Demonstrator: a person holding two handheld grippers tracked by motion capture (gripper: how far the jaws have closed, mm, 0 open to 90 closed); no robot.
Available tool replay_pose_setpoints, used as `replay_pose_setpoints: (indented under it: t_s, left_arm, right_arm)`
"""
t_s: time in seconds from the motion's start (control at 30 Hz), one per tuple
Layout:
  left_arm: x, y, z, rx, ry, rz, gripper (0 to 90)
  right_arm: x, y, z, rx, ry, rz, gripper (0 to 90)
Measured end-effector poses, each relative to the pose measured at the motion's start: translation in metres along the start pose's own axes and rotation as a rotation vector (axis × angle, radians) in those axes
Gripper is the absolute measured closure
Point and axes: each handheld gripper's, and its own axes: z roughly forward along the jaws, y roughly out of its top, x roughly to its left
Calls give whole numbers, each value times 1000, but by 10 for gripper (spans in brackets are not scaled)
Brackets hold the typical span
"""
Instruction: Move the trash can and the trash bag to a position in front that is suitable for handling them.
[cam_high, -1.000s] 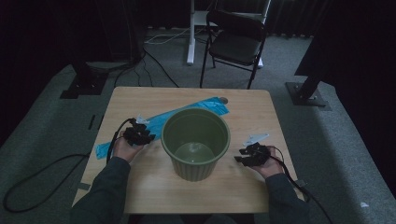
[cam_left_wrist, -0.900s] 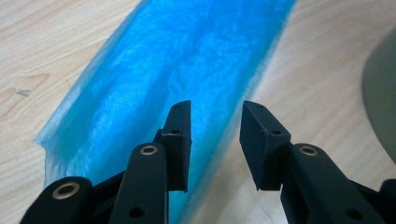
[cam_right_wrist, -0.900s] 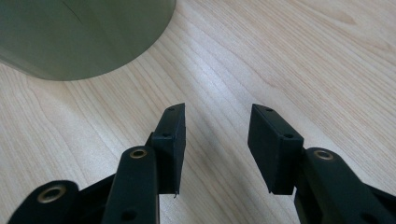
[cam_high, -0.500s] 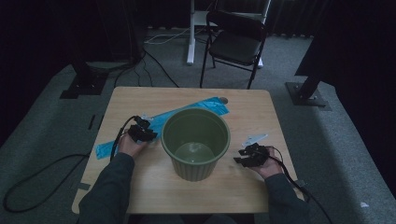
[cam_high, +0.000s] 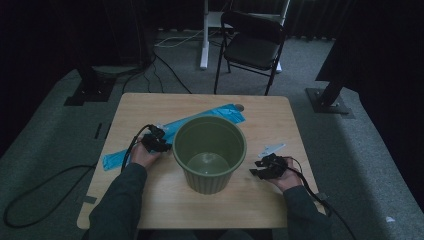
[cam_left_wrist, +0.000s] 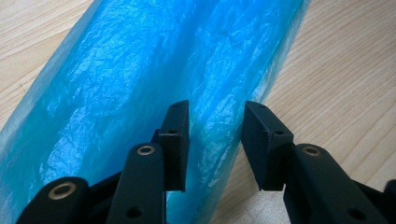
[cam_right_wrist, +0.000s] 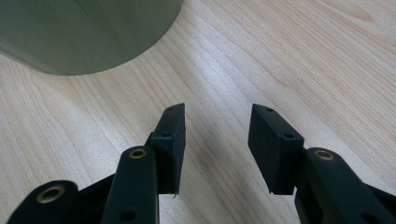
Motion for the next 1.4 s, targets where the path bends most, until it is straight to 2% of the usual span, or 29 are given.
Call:
replay_pose_setpoints:
  t_s: [0.17,0.27,0.43,0.53,0.73,1.03,1.3,1.33,1.4]
  left_arm:
    - [0,-1,0,-6,-5,-2,673]
    - [0,-1,0,-10,-6,-17,736]
    - [-1,-1,0,-15,-18,-15,846]
    - [-4,-2,-1,-14,-14,-10,882]
    - [-10,-10,-5,-20,-51,-13,889]
    - [-20,-25,-15,-15,-65,3,890]
    - [-34,-39,-25,-16,-97,14,890]
    - [-41,-43,-28,-10,-99,25,890]
    - [-46,-45,-30,-8,-100,33,888]
  right_arm:
    - [0,0,1,5,5,0,561]
    - [1,0,2,13,8,-3,561]
    - [1,0,4,21,16,-4,567]
    - [2,0,4,26,18,-9,569]
    - [2,0,4,28,17,-7,571]
    - [2,0,5,30,14,-4,585]
    - [2,0,6,34,16,-5,589]
    - [2,0,6,35,17,-5,589]
    - [2,0,7,41,18,-5,589]
